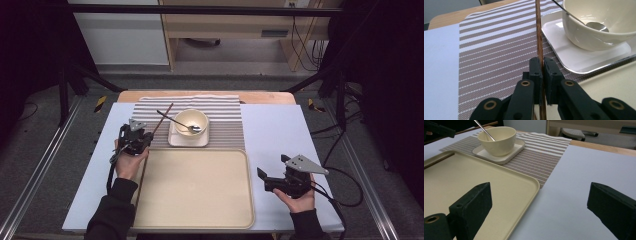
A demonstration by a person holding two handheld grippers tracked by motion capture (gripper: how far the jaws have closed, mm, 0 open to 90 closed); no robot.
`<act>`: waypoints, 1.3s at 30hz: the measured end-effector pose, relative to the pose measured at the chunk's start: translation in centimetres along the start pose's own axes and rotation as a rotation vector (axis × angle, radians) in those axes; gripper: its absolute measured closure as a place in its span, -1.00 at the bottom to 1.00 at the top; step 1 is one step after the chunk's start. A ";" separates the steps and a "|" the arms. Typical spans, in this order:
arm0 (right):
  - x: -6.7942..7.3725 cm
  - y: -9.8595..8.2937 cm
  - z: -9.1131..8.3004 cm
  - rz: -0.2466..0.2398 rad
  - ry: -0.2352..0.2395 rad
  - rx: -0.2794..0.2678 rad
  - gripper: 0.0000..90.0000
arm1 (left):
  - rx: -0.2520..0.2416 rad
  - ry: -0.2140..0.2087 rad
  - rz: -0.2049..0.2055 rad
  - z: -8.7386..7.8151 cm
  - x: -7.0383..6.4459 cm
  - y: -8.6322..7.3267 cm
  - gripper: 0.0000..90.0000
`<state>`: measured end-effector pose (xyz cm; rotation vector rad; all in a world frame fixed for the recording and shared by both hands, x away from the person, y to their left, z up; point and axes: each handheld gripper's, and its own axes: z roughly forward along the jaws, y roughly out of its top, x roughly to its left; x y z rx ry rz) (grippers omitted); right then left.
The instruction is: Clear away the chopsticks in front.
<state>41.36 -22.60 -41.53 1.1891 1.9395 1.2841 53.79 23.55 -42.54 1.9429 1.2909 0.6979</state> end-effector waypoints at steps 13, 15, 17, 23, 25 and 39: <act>-0.1 0.1 -0.2 0.000 0.000 -0.006 -0.87 | -0.020 0.018 -0.041 -2.2 0.6 -1.6 0.89; -0.1 0.1 -0.2 0.002 -0.001 -0.006 -0.87 | -0.028 0.018 -0.055 -2.7 0.7 -1.9 0.90; -0.1 0.1 -0.2 0.001 0.000 -0.008 -0.87 | -0.030 0.020 -0.058 -3.2 0.7 -2.2 0.89; 0.0 0.2 -0.3 -0.004 0.002 -0.009 -0.87 | -0.023 0.036 -0.070 -4.1 1.1 -3.0 0.89; 0.0 0.2 -0.3 -0.001 0.003 -0.010 -0.87 | -0.027 0.036 -0.085 -4.5 1.1 -3.5 0.89; 0.2 0.3 -0.4 -0.004 0.008 -0.014 -0.87 | -0.056 0.052 -0.102 -7.6 0.2 -5.5 0.89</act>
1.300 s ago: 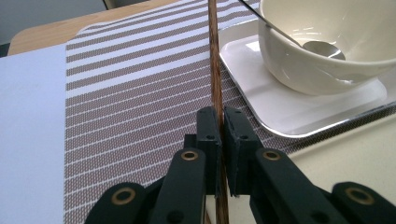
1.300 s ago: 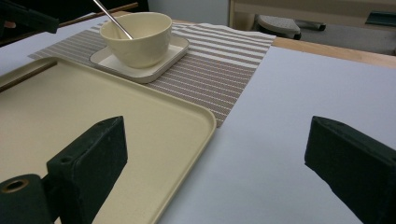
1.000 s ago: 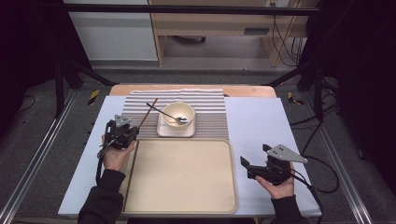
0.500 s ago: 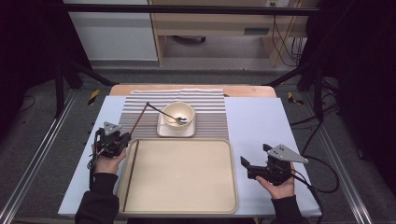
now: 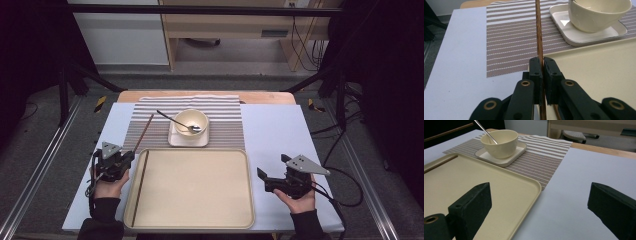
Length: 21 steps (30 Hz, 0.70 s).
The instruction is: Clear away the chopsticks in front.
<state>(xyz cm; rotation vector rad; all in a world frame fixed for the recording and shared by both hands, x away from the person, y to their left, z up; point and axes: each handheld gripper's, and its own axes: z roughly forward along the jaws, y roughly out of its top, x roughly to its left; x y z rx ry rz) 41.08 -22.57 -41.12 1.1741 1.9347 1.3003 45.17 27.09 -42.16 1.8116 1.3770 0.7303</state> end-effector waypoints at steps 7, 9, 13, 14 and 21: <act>0.0 0.1 -0.2 0.006 0.000 -0.006 -0.87 | -0.009 0.018 -0.025 -1.5 -0.5 -1.0 0.89; -0.1 0.1 -0.2 0.006 0.000 -0.007 -0.87 | -0.011 0.021 -0.033 -1.9 -0.5 -1.2 0.89; -0.1 0.2 -0.3 0.007 0.000 -0.012 -0.87 | -0.013 0.023 -0.053 -2.5 -0.7 -1.8 0.89; 0.0 0.2 -0.3 0.009 0.000 -0.012 -0.87 | -0.012 0.024 -0.056 -2.6 -0.7 -1.9 0.89; -0.1 0.3 -0.5 0.012 0.003 -0.021 -0.87 | -0.045 0.031 -0.076 -3.6 -2.1 -2.2 0.89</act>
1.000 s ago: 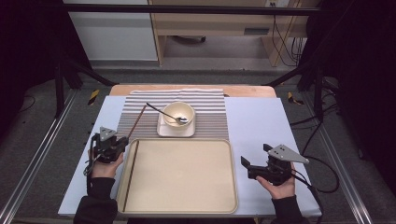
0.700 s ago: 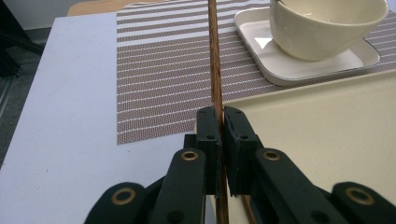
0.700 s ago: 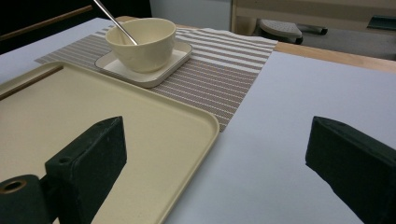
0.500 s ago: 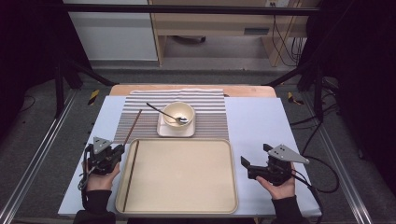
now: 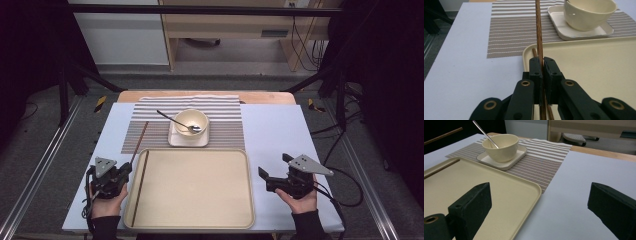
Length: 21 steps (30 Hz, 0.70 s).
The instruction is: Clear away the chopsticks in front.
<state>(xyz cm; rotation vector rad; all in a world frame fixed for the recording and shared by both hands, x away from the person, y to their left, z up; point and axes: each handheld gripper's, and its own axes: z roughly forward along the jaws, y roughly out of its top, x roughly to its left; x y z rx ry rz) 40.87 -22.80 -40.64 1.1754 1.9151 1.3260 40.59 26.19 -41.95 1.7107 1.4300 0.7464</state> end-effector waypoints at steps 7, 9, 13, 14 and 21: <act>0.0 0.0 0.0 0.000 0.002 0.001 -0.87 | -0.011 -0.005 -0.016 -0.1 -0.7 -0.9 0.89; 0.0 0.0 0.0 -0.001 0.000 0.001 -0.87 | -0.013 0.000 -0.020 -0.1 -0.8 -1.3 0.89; 0.0 -0.1 0.1 -0.004 0.001 0.004 -0.87 | -0.030 0.011 -0.035 -0.3 -1.5 -2.0 0.89; 0.0 -0.1 0.1 -0.006 0.000 0.006 -0.88 | -0.034 0.009 -0.041 -0.4 -1.7 -2.2 0.89; 0.1 -0.1 0.2 -0.003 0.002 0.008 -0.88 | -0.050 0.011 -0.070 -0.7 -3.1 -3.4 0.89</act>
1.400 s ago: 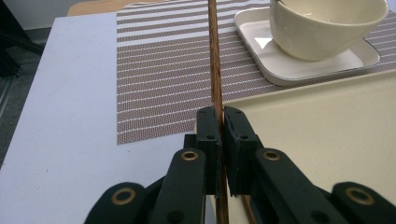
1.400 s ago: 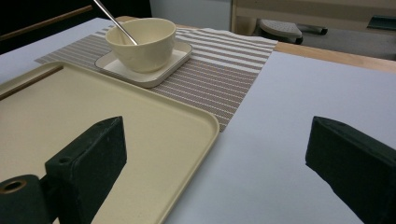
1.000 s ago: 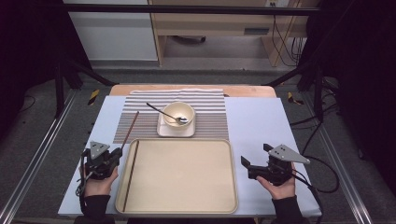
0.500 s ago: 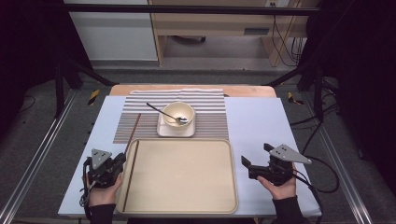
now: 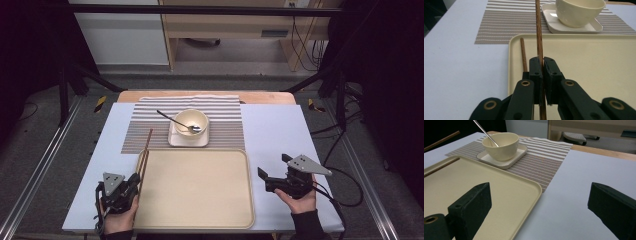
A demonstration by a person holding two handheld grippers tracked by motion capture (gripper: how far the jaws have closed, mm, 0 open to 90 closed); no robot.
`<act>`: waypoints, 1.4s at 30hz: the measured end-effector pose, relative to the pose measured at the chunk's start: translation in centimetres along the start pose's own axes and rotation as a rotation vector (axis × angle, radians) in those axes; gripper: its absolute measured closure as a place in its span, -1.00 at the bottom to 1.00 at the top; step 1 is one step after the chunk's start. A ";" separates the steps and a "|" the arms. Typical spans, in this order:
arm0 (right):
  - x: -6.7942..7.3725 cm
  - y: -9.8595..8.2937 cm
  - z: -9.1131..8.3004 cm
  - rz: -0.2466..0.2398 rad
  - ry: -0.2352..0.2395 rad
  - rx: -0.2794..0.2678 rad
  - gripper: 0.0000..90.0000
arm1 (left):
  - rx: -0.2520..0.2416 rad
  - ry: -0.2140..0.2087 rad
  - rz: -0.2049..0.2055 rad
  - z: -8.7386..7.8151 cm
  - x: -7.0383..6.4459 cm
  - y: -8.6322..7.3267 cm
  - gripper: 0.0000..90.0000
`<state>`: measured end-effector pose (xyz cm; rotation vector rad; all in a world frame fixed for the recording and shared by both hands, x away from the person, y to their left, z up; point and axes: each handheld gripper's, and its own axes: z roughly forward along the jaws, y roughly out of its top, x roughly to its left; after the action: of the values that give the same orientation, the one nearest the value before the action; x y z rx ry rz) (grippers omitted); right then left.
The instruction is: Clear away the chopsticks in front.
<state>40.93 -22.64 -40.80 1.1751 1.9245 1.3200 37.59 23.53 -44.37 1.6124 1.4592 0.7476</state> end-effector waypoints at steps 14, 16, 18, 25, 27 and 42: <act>0.1 -0.1 0.2 -0.005 0.000 0.009 -0.88 | 0.036 0.025 -0.003 0.0 -1.3 -2.7 0.89; 0.1 -0.1 0.2 -0.005 0.001 0.009 -0.88 | 0.038 0.029 -0.004 -0.1 -1.3 -3.0 0.89; 0.1 -0.1 0.3 -0.009 0.001 0.010 -0.88 | 0.043 0.035 -0.007 0.0 -1.3 -3.3 0.89; 0.2 -0.2 0.4 -0.011 0.000 0.015 -0.88 | 0.073 0.034 -0.006 0.3 -1.5 -4.3 0.89; 0.2 -0.2 0.4 -0.012 0.001 0.018 -0.88 | 0.078 0.038 -0.010 0.3 -1.3 -4.4 0.89; 0.2 -0.3 0.6 -0.016 0.001 0.023 -0.88 | 0.113 0.047 -0.002 0.5 -1.4 -4.9 0.89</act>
<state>41.15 -22.22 -41.27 1.1679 1.9511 1.2932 35.31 22.05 -48.75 1.6880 1.5611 0.7167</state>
